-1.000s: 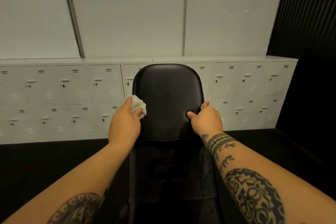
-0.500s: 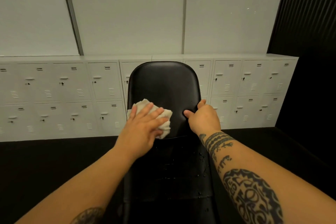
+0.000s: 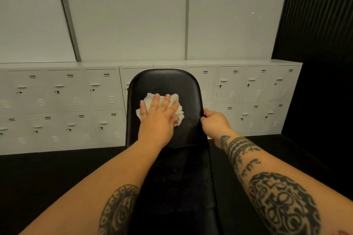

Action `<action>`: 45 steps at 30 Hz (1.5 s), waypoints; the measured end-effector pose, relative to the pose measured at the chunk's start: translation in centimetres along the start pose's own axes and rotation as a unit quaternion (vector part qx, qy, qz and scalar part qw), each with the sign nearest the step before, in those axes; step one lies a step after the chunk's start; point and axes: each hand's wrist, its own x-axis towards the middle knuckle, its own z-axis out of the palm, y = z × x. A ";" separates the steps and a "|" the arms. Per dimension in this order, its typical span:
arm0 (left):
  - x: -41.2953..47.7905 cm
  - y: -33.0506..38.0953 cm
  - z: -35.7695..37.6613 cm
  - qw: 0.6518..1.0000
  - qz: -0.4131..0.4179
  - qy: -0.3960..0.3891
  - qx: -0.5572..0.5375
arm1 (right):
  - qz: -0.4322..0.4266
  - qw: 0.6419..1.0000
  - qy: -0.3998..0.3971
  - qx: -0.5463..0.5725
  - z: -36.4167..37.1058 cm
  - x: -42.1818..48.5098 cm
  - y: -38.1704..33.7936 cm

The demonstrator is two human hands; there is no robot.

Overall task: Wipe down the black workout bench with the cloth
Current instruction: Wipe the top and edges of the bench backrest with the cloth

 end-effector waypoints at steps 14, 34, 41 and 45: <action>-5.4 -3.2 -1.4 0.992 0.082 -0.078 -0.051 | -0.023 0.997 0.061 0.041 0.3 -5.2 3.4; 2.8 3.8 -8.1 0.725 -0.187 -0.196 -0.633 | -0.094 0.932 0.155 0.315 2.6 -4.2 -3.7; 0.6 -5.3 -5.5 0.911 -0.302 0.061 -0.274 | -0.160 0.969 0.159 -0.105 1.0 -1.8 0.0; -2.4 -5.8 -2.7 0.877 -0.286 -0.002 -0.385 | -0.288 0.925 0.086 -0.231 4.3 -2.3 0.6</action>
